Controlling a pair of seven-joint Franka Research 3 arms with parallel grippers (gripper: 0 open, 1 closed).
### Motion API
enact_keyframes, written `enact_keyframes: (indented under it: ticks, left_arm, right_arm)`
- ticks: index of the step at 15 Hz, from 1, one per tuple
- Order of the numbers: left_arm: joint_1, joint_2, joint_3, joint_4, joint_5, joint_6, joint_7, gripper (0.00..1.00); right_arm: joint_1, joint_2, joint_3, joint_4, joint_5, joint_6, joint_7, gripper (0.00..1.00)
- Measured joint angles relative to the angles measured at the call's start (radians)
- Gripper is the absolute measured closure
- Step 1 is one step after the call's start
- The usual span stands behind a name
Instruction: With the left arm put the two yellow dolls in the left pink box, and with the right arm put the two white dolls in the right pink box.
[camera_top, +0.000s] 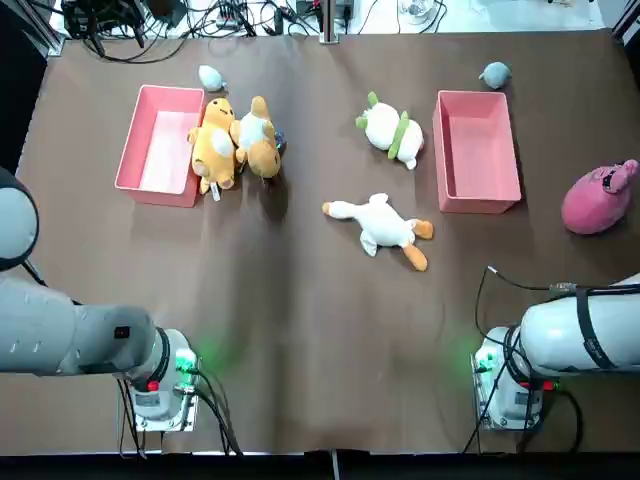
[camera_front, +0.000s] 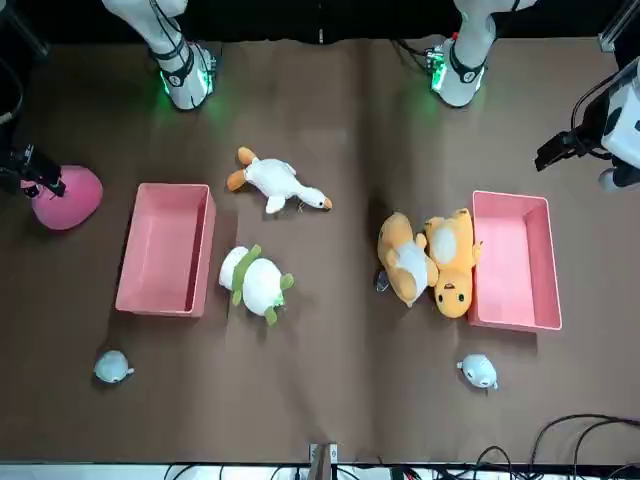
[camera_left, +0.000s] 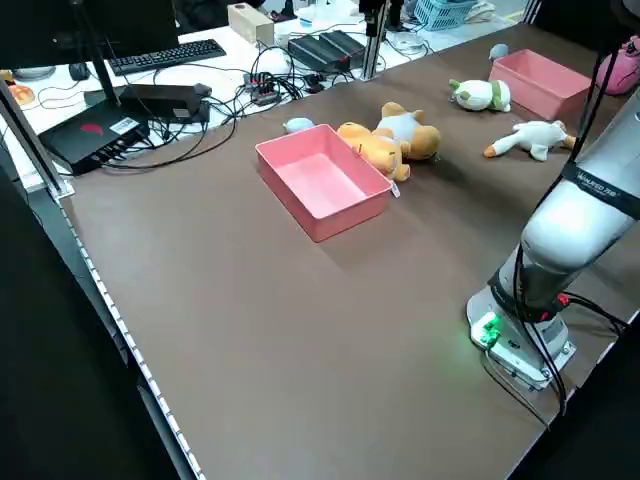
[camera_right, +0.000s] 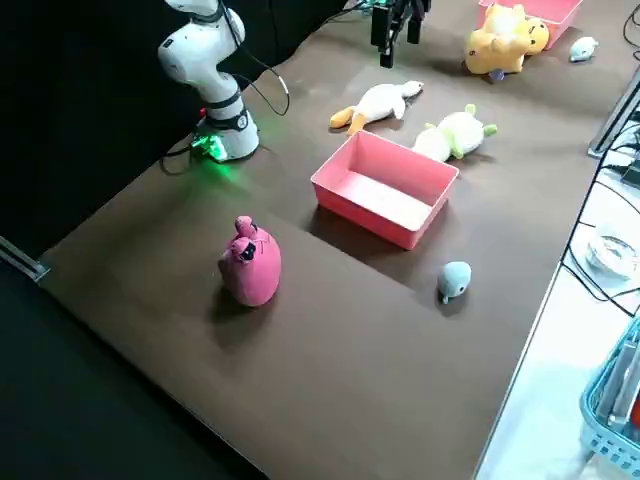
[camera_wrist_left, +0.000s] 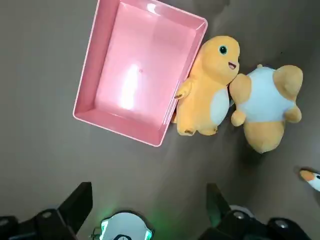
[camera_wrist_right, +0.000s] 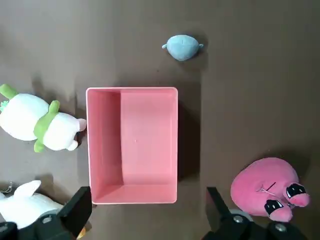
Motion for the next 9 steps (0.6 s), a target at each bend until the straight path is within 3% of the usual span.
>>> enact_keyframes:
  ticks: [4, 9]
  left_arm:
    - [-0.005, 0.028, -0.004, -0.011, 0.011, -0.021, 0.001, 0.0]
    - [-0.009, 0.142, -0.012, -0.015, 0.05, -0.019, 0.009, 0.0]
  right_arm:
    - [0.001, 0.0, 0.002, -0.002, 0.0, -0.001, -0.033, 0.0]
    - [0.015, 0.002, 0.006, -0.021, 0.001, -0.001, -0.097, 0.0]
